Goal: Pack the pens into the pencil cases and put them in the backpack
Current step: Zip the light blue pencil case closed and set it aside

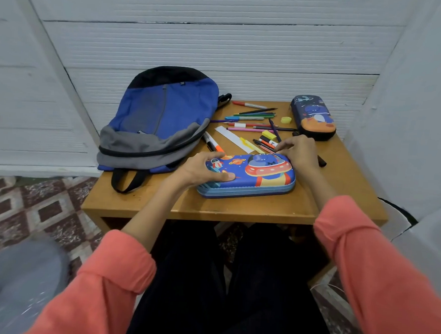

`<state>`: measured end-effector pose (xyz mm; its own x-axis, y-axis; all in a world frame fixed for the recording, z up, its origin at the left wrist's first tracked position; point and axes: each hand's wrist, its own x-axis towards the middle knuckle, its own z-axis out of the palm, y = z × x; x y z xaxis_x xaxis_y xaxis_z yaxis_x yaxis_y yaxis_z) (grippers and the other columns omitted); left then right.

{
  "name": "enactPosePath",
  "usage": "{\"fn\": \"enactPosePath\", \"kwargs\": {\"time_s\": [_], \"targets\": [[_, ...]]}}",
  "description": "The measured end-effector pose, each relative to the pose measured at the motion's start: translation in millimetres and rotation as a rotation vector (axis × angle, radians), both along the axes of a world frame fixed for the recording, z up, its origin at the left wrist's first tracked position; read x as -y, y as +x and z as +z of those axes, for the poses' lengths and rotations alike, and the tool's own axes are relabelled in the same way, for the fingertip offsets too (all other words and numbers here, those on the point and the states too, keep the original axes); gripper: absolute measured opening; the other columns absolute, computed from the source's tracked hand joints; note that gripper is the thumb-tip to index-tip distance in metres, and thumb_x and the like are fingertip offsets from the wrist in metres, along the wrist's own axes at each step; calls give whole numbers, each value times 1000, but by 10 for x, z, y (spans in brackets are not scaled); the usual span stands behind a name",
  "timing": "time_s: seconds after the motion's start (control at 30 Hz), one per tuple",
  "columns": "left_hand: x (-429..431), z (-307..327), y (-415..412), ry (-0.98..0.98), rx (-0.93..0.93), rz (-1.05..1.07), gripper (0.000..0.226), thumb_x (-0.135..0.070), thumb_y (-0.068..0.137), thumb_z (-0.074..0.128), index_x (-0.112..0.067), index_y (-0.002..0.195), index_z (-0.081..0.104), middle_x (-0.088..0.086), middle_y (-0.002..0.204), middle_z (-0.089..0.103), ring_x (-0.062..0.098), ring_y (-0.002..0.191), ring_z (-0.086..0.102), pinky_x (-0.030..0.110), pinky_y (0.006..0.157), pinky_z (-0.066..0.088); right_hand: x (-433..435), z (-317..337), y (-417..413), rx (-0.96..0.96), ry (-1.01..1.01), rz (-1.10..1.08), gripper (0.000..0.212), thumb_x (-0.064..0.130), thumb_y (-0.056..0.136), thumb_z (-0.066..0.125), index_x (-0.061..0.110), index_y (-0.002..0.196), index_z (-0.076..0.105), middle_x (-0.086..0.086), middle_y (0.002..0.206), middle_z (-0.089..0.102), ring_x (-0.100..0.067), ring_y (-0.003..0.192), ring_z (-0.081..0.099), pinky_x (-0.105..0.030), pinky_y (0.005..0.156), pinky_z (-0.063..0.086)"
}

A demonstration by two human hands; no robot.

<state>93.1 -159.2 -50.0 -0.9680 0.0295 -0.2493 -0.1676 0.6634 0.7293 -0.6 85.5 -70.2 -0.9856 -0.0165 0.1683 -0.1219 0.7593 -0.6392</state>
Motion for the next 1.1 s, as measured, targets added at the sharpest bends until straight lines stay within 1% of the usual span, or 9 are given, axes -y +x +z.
{"fn": "enactPosePath", "kwargs": {"time_s": [0.13,0.23,0.37,0.5,0.63,0.7,0.83,1.03,1.1], "targets": [[0,-8,8,22,-3,7,75,-47,77,76,-33,143,43,2,152,33,20,132,39,27,87,41,-65,-5,22,49,-76,29,14,13,89,67,7,100,74,-10,114,68,-18,109,59,-41,81,57],[5,-10,18,31,-26,-5,75,-47,78,75,-32,144,42,1,151,34,19,133,37,26,89,40,-111,-15,60,162,-189,39,16,12,96,57,12,105,71,-11,116,67,-14,96,61,-30,64,57],[31,-64,26,-3,-43,21,82,-55,76,72,-30,147,38,2,150,37,20,130,43,31,95,43,-185,37,252,327,-396,-49,29,30,96,58,10,116,62,-2,89,65,-11,69,61,-19,47,51],[157,-146,44,87,-19,253,84,-56,77,71,-14,144,41,8,140,50,20,119,52,30,91,45,-272,89,408,507,-491,-20,40,46,86,65,14,108,58,-3,90,69,-14,75,67,-21,49,55],[263,-150,79,216,21,314,63,-41,83,73,-4,130,54,8,122,63,11,93,59,24,78,51,-244,109,470,525,-543,-13,26,40,81,70,16,89,64,-3,85,69,-13,72,65,-21,51,55],[290,-132,103,247,6,307,52,-35,84,74,-3,123,59,7,118,66,6,86,60,19,69,50,-235,110,485,531,-553,-19,26,39,79,72,15,88,65,-6,89,69,-16,77,66,-27,60,57],[393,-112,165,267,4,320,49,-29,85,73,-2,123,60,3,108,65,5,83,58,18,69,50,-155,113,536,556,-559,0,27,36,77,75,13,89,66,-11,95,70,-26,89,66,-39,77,57],[824,-116,368,250,27,366,55,-29,83,75,-1,126,58,6,114,64,8,91,59,23,78,51,186,91,685,602,-572,88,39,37,74,76,8,97,67,-15,96,71,-25,81,66,-37,71,58],[1009,-101,455,240,29,399,55,-27,83,75,0,127,58,3,110,64,9,92,59,21,75,49,358,63,712,620,-583,122,46,40,69,78,7,99,67,-15,95,72,-25,79,68,-36,66,60]]}}
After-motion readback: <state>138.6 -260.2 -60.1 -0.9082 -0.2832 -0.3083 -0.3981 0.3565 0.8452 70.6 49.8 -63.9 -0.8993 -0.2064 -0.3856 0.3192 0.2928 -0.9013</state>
